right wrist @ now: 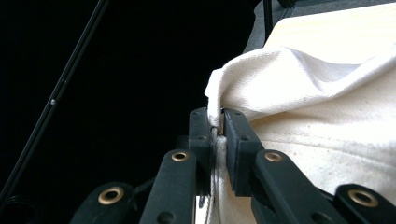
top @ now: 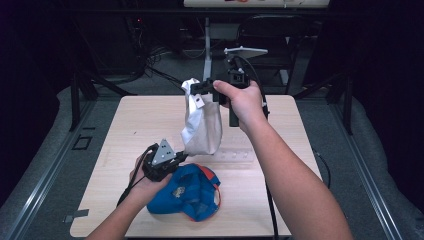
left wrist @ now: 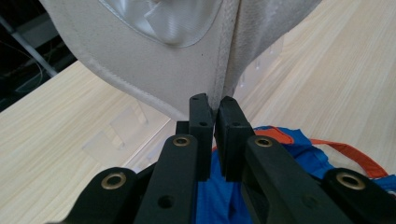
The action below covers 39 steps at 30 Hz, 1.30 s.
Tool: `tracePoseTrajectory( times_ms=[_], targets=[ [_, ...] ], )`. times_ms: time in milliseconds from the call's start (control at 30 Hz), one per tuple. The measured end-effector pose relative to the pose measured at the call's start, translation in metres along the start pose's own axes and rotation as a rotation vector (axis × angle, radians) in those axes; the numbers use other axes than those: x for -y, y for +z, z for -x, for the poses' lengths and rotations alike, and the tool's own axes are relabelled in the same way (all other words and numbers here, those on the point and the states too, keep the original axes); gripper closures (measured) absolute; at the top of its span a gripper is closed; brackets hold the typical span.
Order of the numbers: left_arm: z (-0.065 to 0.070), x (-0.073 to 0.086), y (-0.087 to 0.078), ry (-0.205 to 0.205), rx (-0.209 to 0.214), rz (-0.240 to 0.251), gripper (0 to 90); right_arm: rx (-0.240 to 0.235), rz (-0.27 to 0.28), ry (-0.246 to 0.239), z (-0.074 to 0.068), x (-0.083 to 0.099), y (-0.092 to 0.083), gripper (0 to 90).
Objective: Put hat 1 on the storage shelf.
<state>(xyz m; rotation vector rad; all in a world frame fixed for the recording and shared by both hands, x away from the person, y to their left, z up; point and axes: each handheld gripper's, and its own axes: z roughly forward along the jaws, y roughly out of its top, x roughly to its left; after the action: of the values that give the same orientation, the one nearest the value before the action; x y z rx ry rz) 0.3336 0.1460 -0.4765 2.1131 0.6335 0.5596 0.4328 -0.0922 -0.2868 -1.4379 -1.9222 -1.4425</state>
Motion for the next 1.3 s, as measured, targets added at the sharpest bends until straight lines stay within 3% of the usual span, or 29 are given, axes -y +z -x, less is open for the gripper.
tracePoseTrajectory(
  times_ms=[167, 400, 767, 1067, 1300],
  targets=[
    [-0.01, 0.004, 0.004, -0.027, 0.023, 0.001, 86.0, 0.015, -0.003, 0.0, 0.003, -0.002, 0.005, 82.5],
    [-0.009, 0.009, 0.012, -0.043, 0.042, -0.002, 86.0, 0.023, -0.015, 0.01, 0.008, -0.003, 0.014, 82.5],
    [-0.019, 0.023, 0.019, -0.11, 0.075, 0.001, 85.4, 0.037, -0.02, 0.023, 0.019, -0.002, 0.025, 82.4],
    [-0.032, 0.025, 0.02, -0.107, 0.135, 0.014, 84.3, 0.055, -0.012, 0.014, 0.019, 0.0, 0.019, 82.4],
    [-0.036, 0.022, 0.021, -0.114, 0.165, -0.007, 84.2, 0.054, 0.001, 0.039, 0.027, 0.0, 0.013, 82.4]
  ],
)
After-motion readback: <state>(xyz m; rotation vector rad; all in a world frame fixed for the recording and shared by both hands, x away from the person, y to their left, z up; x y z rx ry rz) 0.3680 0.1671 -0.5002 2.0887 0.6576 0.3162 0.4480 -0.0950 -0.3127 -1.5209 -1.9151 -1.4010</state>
